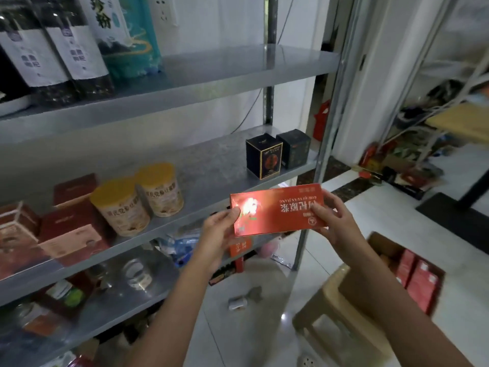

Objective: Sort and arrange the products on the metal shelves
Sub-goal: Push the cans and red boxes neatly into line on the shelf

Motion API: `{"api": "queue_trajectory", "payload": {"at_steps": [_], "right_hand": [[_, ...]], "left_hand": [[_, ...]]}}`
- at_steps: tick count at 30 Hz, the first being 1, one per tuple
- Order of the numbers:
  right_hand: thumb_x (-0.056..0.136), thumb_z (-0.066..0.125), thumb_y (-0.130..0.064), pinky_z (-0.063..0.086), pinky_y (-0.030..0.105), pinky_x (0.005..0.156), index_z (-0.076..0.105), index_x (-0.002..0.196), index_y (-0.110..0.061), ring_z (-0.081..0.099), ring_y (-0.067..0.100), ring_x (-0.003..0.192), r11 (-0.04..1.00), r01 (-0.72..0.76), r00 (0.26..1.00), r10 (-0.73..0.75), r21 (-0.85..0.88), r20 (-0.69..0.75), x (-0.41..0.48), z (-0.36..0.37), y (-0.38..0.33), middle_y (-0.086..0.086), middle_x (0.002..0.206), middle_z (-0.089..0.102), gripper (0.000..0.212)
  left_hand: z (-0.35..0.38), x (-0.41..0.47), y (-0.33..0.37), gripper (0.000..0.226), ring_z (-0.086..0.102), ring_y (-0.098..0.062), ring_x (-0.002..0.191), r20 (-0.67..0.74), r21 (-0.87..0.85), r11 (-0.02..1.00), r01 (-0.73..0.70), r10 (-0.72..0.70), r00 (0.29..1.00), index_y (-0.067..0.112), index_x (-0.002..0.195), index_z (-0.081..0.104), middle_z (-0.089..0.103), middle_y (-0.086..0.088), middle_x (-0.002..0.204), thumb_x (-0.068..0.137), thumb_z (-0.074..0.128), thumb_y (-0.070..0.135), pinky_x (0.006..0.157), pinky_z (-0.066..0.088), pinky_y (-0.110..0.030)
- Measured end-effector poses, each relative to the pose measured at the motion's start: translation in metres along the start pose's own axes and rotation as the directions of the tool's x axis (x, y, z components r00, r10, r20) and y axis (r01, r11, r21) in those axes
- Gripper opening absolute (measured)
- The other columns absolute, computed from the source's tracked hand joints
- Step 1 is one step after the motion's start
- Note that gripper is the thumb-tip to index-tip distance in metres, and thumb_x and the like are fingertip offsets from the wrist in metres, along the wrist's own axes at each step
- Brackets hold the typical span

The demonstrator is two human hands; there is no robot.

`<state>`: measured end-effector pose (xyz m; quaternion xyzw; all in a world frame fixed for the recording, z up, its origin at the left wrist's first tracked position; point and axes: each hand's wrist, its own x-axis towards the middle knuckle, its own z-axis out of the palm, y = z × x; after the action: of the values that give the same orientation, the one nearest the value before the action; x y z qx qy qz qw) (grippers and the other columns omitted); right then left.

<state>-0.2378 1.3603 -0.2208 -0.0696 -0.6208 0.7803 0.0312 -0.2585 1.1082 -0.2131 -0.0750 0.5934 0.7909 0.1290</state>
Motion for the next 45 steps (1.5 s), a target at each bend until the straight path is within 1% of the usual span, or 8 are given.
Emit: {"api": "queue_trajectory", "payload": {"at_steps": [6, 12, 21, 25, 29, 34, 41, 45], "right_hand": [[0.073, 0.076, -0.033, 0.055, 0.042, 0.090, 0.044, 0.138, -0.023, 0.063, 0.026, 0.115, 0.944, 0.006, 0.959, 0.088, 0.330, -0.270, -0.021, -0.024, 0.017, 0.005, 0.122, 0.065, 0.073], [0.086, 0.073, -0.025, 0.036, 0.045, 0.106, -0.026, 0.148, -0.036, 0.038, 0.020, 0.133, 0.996, -0.066, 0.814, 0.020, -0.059, -0.581, -0.033, -0.048, 0.046, 0.002, 0.152, 0.027, 0.117], [0.087, 0.072, -0.021, 0.045, 0.047, 0.102, -0.014, 0.154, -0.035, 0.054, 0.025, 0.114, 0.924, -0.328, 0.722, 0.111, -0.196, -0.683, -0.043, -0.160, 0.078, 0.011, 0.146, 0.044, 0.110], [0.087, 0.071, -0.029, 0.048, 0.045, 0.096, -0.007, 0.154, -0.031, 0.054, 0.032, 0.120, 0.811, -0.506, 0.684, 0.171, -0.293, -0.709, -0.046, -0.219, 0.097, 0.010, 0.145, 0.045, 0.103], [0.088, 0.066, -0.042, 0.051, 0.040, 0.086, 0.000, 0.152, -0.032, 0.060, 0.031, 0.110, 0.628, -0.640, 0.650, 0.135, -0.443, -0.748, -0.040, -0.258, 0.118, 0.010, 0.138, 0.050, 0.092], [0.086, 0.064, -0.035, 0.053, 0.037, 0.087, 0.012, 0.151, -0.032, 0.051, 0.030, 0.120, 0.430, -0.622, 0.712, -0.037, -0.654, -0.701, 0.005, -0.277, 0.131, 0.012, 0.149, 0.032, 0.083], [0.090, 0.057, -0.043, 0.046, 0.035, 0.100, 0.001, 0.155, -0.030, 0.043, 0.026, 0.124, 0.298, -0.647, 0.729, -0.027, -0.702, -0.683, 0.076, -0.284, 0.181, 0.013, 0.143, 0.032, 0.086], [0.088, 0.062, -0.039, 0.044, 0.039, 0.099, 0.010, 0.156, -0.022, 0.049, 0.027, 0.117, 0.157, -0.724, 0.678, -0.017, -0.672, -0.735, 0.091, -0.293, 0.216, 0.017, 0.135, 0.044, 0.087]], "left_hand": [[0.077, 0.005, -0.055, 0.031, 0.068, -0.035, 0.092, 0.134, -0.311, 0.883, 0.351, -0.325, 0.936, 0.002, 0.118, 0.055, 0.069, -0.021, 0.104, 0.094, 0.059, 0.022, 0.078, 0.058, -0.053], [0.158, -0.006, -0.102, 0.018, 0.059, -0.040, 0.102, 0.263, -0.334, 0.706, 0.624, -0.566, 0.781, 0.001, 0.102, 0.057, 0.063, -0.024, 0.105, 0.100, 0.052, 0.019, 0.095, 0.046, -0.056], [0.236, 0.014, -0.178, 0.042, 0.059, -0.039, 0.109, 0.302, 0.047, 0.611, 0.790, -0.763, 0.572, -0.005, 0.127, 0.049, 0.058, -0.026, 0.118, 0.103, 0.047, 0.029, 0.091, 0.051, -0.047], [0.250, 0.048, -0.214, 0.054, 0.058, -0.031, 0.110, 0.068, 0.679, 0.597, 0.428, -0.631, 0.773, 0.001, 0.144, 0.038, 0.057, -0.020, 0.122, 0.106, 0.032, 0.039, 0.096, 0.048, -0.041], [0.243, 0.091, -0.235, 0.070, -0.002, -0.027, 0.151, 0.150, 0.980, 0.152, -0.125, -0.168, 0.974, 0.009, 0.155, -0.006, -0.008, -0.013, 0.163, 0.104, 0.028, 0.043, 0.120, 0.009, -0.036], [0.256, 0.146, -0.257, 0.074, -0.026, -0.027, 0.144, 0.395, 0.894, -0.215, -0.393, -0.032, 0.918, 0.020, 0.143, -0.030, -0.036, -0.005, 0.150, 0.102, 0.024, 0.050, 0.121, -0.002, -0.044], [0.298, 0.215, -0.310, 0.074, -0.008, -0.027, 0.146, 0.564, 0.770, -0.294, -0.566, -0.101, 0.820, 0.016, 0.150, -0.023, -0.010, -0.005, 0.158, 0.100, 0.018, 0.051, 0.120, 0.007, -0.046], [0.306, 0.236, -0.344, 0.071, -0.034, -0.023, 0.137, 0.593, 0.682, -0.286, -0.673, -0.323, 0.738, 0.021, 0.147, -0.025, -0.034, -0.002, 0.152, 0.103, 0.022, 0.050, 0.114, -0.020, -0.043]]}}
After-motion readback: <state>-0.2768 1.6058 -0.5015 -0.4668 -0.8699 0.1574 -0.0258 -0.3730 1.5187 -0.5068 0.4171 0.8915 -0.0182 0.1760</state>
